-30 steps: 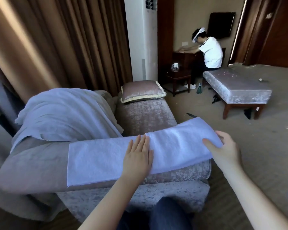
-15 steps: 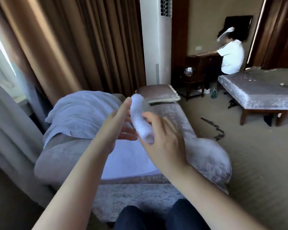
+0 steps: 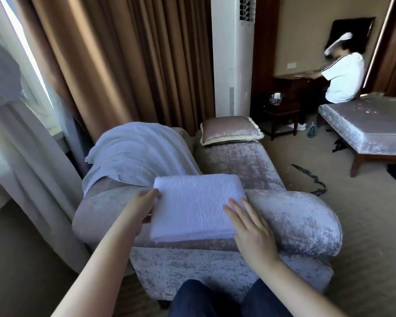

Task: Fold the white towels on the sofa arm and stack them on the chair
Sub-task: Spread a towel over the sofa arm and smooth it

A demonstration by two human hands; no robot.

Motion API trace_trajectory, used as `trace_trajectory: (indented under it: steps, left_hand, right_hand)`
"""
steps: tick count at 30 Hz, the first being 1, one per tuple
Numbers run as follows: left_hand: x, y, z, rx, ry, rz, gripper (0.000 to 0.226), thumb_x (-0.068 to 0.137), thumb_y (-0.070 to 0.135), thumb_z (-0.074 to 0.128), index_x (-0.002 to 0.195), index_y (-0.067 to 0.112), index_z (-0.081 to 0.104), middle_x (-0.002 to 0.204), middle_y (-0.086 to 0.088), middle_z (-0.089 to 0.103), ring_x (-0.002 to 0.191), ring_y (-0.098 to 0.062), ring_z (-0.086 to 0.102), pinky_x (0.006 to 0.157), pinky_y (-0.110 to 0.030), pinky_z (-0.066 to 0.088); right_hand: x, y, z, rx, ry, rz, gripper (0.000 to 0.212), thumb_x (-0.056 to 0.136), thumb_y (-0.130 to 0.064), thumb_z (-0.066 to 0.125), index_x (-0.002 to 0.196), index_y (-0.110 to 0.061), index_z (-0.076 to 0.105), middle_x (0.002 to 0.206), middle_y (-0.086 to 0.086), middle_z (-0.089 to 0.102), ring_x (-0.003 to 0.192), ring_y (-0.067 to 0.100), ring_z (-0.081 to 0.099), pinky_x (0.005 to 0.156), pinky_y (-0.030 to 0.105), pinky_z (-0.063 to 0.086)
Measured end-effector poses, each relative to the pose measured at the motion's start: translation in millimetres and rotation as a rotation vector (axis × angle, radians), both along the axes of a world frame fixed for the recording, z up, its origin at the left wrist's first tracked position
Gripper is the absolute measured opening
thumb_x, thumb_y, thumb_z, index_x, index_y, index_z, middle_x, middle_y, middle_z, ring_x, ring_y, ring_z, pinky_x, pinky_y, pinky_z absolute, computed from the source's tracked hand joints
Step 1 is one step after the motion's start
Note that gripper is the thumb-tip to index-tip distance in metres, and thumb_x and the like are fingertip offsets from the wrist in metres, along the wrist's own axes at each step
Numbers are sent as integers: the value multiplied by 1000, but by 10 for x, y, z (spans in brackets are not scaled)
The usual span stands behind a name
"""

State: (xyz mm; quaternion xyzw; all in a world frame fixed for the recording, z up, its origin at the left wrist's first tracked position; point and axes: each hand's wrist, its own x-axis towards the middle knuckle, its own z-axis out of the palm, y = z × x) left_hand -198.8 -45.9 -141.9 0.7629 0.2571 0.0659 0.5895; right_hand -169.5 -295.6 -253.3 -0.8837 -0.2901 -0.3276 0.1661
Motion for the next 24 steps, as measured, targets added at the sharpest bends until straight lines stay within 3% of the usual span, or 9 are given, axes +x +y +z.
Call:
trace_trajectory:
  steps: [2,5,7,9,11,13,15,19,24]
  left_hand:
    - [-2,66,-189,-26,17,0,19,95,20,48,79,10,53,69,-4,40,60,-19,38,56,-27,34]
    - [38,73,-321,112,-61,17,4,94,18,49,94,14,48,70,1,42,57,-16,38,55,-26,29]
    - [22,23,-391,348,-167,65,25,92,16,55,115,18,47,93,1,55,71,-16,53,59,-26,35]
    - [-35,-31,-453,668,-382,121,35,89,15,58,123,12,51,112,-2,56,93,-21,54,75,-27,39]
    - [-48,-102,-531,940,-515,62,35,90,21,51,120,6,58,120,-10,59,108,-30,53,91,-33,40]
    - [7,-185,-643,1101,-504,-65,44,91,28,43,124,4,61,130,-15,59,119,-38,53,100,-44,42]
    - [67,-255,-742,1138,-413,-141,54,94,38,38,134,6,55,141,-15,52,133,-41,43,105,-52,38]
    - [134,-222,-932,1196,-340,-172,65,100,52,21,150,13,36,156,-10,33,147,-34,22,111,-54,29]
    - [189,-194,-1047,1203,-339,-189,66,101,53,14,152,13,30,159,-11,25,149,-31,14,114,-47,23]
  right_hand:
    - [34,14,-19,21,27,32,78,64,16,74,135,-11,55,145,7,48,137,28,41,105,44,43]
    - [33,5,-28,22,120,54,81,72,10,69,144,-15,41,154,7,35,144,24,28,114,40,27]
    - [4,-60,-26,-36,147,68,68,84,-18,59,148,-18,36,160,2,24,148,20,17,117,41,17]
    - [-17,-98,34,-47,165,95,61,93,-43,43,149,-18,36,160,0,22,149,17,14,118,43,14]
    - [30,-51,139,30,198,115,62,99,-53,26,148,-17,39,159,-1,26,148,14,16,119,43,16]
    - [165,41,259,68,272,95,75,97,-62,8,151,-17,32,159,-4,21,148,9,11,121,37,15]
    - [330,125,359,13,349,64,88,89,-71,-6,154,-19,21,161,-8,10,148,6,2,121,30,7]
    - [544,189,376,-78,434,-4,70,97,-60,15,156,-22,6,162,-11,-5,147,4,-10,121,29,2]
    - [571,184,277,-36,417,1,80,88,-65,7,156,-22,10,162,-11,0,148,4,-7,121,29,5]
